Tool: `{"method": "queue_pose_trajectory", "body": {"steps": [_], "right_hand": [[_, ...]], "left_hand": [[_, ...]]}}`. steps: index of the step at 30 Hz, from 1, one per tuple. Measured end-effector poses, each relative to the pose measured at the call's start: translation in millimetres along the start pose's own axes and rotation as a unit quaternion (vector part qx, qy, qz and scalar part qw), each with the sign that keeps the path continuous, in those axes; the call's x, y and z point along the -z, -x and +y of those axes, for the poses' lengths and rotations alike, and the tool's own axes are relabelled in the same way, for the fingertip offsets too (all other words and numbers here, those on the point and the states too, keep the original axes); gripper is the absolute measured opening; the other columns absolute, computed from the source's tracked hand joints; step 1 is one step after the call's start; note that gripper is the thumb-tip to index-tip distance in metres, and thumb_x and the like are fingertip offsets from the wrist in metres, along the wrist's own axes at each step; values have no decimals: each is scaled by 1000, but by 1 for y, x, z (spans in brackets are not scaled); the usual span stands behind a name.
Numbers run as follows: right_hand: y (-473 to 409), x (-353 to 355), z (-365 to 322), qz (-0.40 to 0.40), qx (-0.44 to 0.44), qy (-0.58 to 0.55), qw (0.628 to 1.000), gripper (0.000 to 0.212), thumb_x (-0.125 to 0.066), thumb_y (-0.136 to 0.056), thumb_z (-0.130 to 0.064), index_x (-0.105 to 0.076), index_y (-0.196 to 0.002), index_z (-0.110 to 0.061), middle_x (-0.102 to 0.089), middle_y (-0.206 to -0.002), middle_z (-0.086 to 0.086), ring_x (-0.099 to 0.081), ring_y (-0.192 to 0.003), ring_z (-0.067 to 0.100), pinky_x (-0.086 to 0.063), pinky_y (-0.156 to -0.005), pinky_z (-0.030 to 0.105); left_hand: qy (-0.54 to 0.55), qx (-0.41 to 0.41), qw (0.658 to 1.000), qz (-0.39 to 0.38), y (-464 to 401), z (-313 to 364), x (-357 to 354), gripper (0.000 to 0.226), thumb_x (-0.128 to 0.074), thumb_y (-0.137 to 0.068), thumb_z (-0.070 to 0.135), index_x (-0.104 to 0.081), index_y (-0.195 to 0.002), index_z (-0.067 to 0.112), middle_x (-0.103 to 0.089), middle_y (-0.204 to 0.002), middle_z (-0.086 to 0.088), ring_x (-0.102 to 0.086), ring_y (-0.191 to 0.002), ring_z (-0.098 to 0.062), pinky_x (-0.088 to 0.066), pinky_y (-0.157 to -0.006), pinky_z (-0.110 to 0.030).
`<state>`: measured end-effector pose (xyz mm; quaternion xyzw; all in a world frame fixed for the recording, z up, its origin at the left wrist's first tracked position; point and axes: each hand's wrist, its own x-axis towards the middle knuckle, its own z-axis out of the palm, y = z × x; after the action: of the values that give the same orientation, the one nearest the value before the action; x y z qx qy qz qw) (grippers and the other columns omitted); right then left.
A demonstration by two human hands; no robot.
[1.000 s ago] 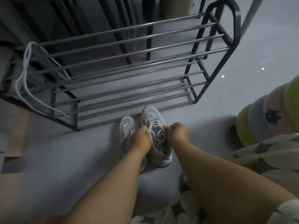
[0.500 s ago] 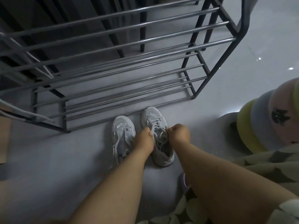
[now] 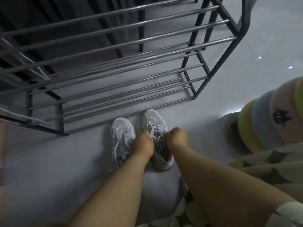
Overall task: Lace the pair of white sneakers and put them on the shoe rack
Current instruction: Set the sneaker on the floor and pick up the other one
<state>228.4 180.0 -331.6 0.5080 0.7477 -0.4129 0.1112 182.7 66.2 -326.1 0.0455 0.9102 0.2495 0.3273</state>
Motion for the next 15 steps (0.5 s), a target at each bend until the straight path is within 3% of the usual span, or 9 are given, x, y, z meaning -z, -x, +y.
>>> {"method": "queue_pose_trajectory", "body": {"steps": [4, 6, 9, 13, 15], "right_hand": [[3, -3, -3, 23, 9, -1, 1000, 32, -62, -89, -34, -60, -72, -7, -59, -75, 13, -57, -75, 33, -40, -66, 29], [6, -8, -9, 49, 36, 6, 998, 33, -61, -87, -37, -60, -71, -9, -58, -75, 13, -56, -73, 32, -41, -65, 30], [14, -16, -23, 64, 94, 16, 993, 38, -58, -87, -39, -51, -62, -12, -48, -67, 9, -48, -65, 28, -31, -59, 27], [31, -25, -45, 48, 162, -9, 986, 38, -56, -88, -32, -41, -57, -15, -41, -57, 1, -40, -59, 22, -29, -57, 28], [41, -31, -53, 18, 172, -16, 985, 36, -57, -90, -35, -46, -62, -15, -45, -56, -2, -43, -57, 20, -29, -56, 29]], "left_hand": [[23, 0, 1000, -11, -2, -3, 0, 27, -47, -98, 31, -57, -92, 6, -66, -102, -20, -61, -99, -37, -49, -83, -37], [29, -3, 1000, 2, -2, -6, 2, 29, -48, -97, 33, -59, -91, 7, -67, -101, -21, -61, -99, -38, -49, -83, -37], [13, -23, 998, 61, 1, -8, 14, 35, -43, -100, 33, -59, -93, 3, -66, -102, -23, -59, -100, -40, -43, -80, -38], [1, -12, 987, 159, 9, -18, 36, 34, -39, -100, 34, -59, -94, 7, -66, -104, -21, -59, -97, -40, -44, -78, -39], [2, 14, 981, 195, 13, -28, 46, 29, -41, -99, 28, -61, -101, 6, -64, -108, -21, -59, -99, -39, -44, -78, -39]]}}
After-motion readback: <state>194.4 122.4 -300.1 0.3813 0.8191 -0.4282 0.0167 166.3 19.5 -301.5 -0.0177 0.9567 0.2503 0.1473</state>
